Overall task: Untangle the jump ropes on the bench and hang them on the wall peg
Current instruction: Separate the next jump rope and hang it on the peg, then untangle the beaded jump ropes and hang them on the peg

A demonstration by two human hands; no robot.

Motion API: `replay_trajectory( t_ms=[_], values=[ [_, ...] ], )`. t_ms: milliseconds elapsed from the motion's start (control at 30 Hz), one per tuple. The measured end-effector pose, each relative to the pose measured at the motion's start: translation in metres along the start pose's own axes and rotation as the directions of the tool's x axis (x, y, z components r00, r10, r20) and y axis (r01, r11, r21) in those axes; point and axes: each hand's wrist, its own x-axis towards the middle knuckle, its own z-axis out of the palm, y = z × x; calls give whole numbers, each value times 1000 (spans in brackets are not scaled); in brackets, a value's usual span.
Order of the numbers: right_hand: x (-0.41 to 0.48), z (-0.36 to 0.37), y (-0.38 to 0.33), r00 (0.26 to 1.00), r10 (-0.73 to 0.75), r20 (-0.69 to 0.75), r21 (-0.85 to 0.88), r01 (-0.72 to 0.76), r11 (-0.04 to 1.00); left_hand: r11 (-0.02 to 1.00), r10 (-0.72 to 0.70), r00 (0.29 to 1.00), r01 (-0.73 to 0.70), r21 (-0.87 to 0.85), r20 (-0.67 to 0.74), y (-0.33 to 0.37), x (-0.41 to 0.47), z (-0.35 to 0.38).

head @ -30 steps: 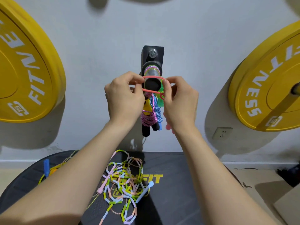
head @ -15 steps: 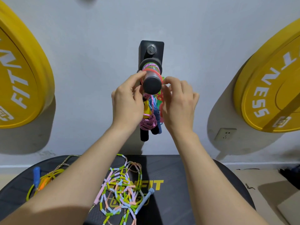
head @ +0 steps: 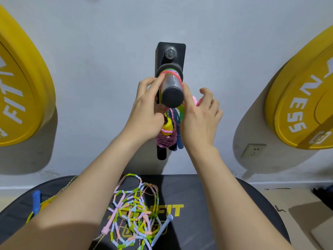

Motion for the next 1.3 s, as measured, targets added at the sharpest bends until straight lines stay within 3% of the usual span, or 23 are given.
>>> replay_trajectory(
  t_ms=[133,233,333,467,600,667,700,733,767,833,900,933,967,1033,1133,1200,1300],
  values=[
    [0,9,0,971,38,235,35,-47,998,998,-46,992,49,-24,117,-6,2,-2],
    [-7,8,3,994,54,93,206,-72,976,998,-66,997,66,-8,35,-5,-3,-3],
    [-12,6,12,996,-24,-86,123,34,992,996,6,1000,-4,91,-24,-3,-20,2],
    [-17,2,15,995,-61,79,238,40,970,953,37,964,-113,280,265,-6,-44,3],
    [-31,-16,17,976,-141,165,281,91,955,892,27,984,-104,439,179,-1,-67,-9],
    [-42,-27,21,942,-143,303,285,53,957,846,-37,982,-67,528,184,-2,-79,-21],
    [-49,-32,22,892,-162,423,282,40,958,827,-122,965,-30,562,230,-4,-84,-30],
    [-57,-39,22,796,-213,566,269,66,961,807,-224,927,4,591,300,-8,-91,-38],
    [-68,-46,21,655,-275,704,253,131,959,783,-330,860,20,622,389,-12,-99,-46],
    [-94,-60,15,297,-312,902,239,257,936,732,-475,682,-45,680,556,-22,-119,-58],
    [-119,-71,6,-9,-229,973,222,278,934,664,-600,492,-134,736,631,-33,-145,-66],
    [-130,-74,1,-116,-187,976,212,269,940,630,-655,420,-156,760,629,-40,-158,-68],
    [-140,-76,-4,-178,-169,969,213,263,941,601,-695,372,-169,781,616,-49,-170,-69],
    [-150,-76,-12,-170,-212,962,255,296,920,544,-751,322,-191,817,576,-68,-190,-70],
    [-150,-74,-22,-41,-311,950,301,401,865,454,-805,329,-195,869,494,-96,-217,-75],
    [-148,-68,-26,-7,-333,943,308,401,863,474,-798,354,-133,871,488,-108,-233,-76],
    [-146,-54,-27,-66,-281,957,283,406,869,594,-683,471,-88,800,558,-115,-252,-68]
  ],
)
